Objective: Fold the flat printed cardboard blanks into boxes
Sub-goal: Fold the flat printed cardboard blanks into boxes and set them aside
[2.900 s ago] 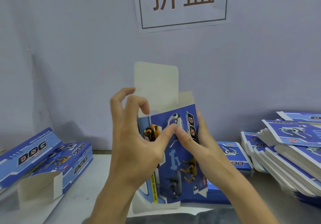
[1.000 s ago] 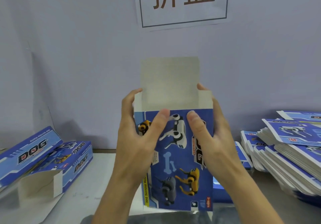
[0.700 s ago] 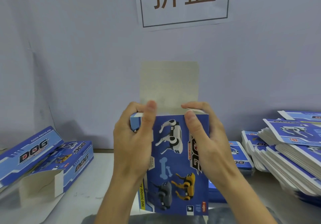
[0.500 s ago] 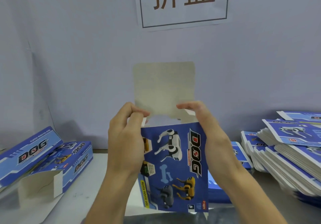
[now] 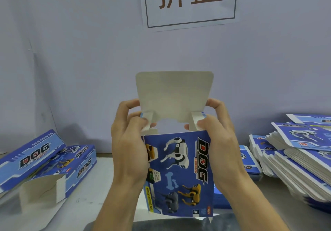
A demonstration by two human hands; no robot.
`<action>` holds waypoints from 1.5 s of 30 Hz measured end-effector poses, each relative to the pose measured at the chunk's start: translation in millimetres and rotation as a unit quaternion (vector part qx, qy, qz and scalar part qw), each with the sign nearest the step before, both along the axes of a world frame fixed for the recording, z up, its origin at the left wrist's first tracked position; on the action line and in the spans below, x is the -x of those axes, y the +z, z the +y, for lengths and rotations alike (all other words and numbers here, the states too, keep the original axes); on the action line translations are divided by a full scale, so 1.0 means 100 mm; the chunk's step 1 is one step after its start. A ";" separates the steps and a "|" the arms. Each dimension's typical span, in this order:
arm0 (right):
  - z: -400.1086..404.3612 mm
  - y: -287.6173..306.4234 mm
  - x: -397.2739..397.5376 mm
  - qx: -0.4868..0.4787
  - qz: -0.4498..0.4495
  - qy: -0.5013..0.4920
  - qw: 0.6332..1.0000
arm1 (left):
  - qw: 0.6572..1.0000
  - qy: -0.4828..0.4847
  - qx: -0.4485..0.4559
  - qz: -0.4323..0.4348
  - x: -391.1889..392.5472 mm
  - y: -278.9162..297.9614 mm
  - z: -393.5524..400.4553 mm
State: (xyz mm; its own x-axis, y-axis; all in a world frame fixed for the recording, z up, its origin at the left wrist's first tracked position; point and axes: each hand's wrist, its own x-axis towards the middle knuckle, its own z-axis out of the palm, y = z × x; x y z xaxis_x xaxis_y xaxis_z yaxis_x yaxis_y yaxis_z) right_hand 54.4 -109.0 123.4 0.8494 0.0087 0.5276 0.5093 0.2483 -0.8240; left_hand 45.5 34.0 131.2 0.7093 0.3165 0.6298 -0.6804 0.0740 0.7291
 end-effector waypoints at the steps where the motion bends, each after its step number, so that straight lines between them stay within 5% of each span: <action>1: 0.00 -0.02 -0.01 -0.012 -0.011 0.003 1.000 | 1.000 0.011 0.010 -0.019 0.01 -0.01 -0.01; 13: -0.04 -0.07 -0.04 0.011 0.011 0.061 0.998 | 1.000 -0.008 0.015 0.010 -0.01 -0.02 0.01; 26: -0.04 -0.15 -0.06 -0.035 -0.040 -0.067 0.996 | 0.997 0.012 0.074 -0.027 -0.06 -0.12 -0.05; 30: -0.06 -0.11 -0.05 -0.081 -0.024 0.052 0.995 | 0.997 0.030 0.074 -0.006 -0.07 -0.10 -0.04; 35: -0.19 -0.04 -0.08 0.066 -0.072 0.081 0.992 | 0.994 -0.009 0.104 0.024 -0.02 -0.03 0.01; 38: -0.19 -0.13 0.01 0.135 -0.143 -0.011 0.980 | 0.998 -0.033 0.046 0.034 -0.03 -0.02 0.03; 41: -0.27 -0.04 -0.04 0.046 -0.156 -0.120 0.979 | 0.996 -0.072 0.010 0.051 -0.04 -0.03 0.09; 45: -0.55 0.15 0.02 -0.132 -0.014 -0.048 0.990 | 0.992 -0.077 -0.067 0.072 -0.09 -0.03 0.21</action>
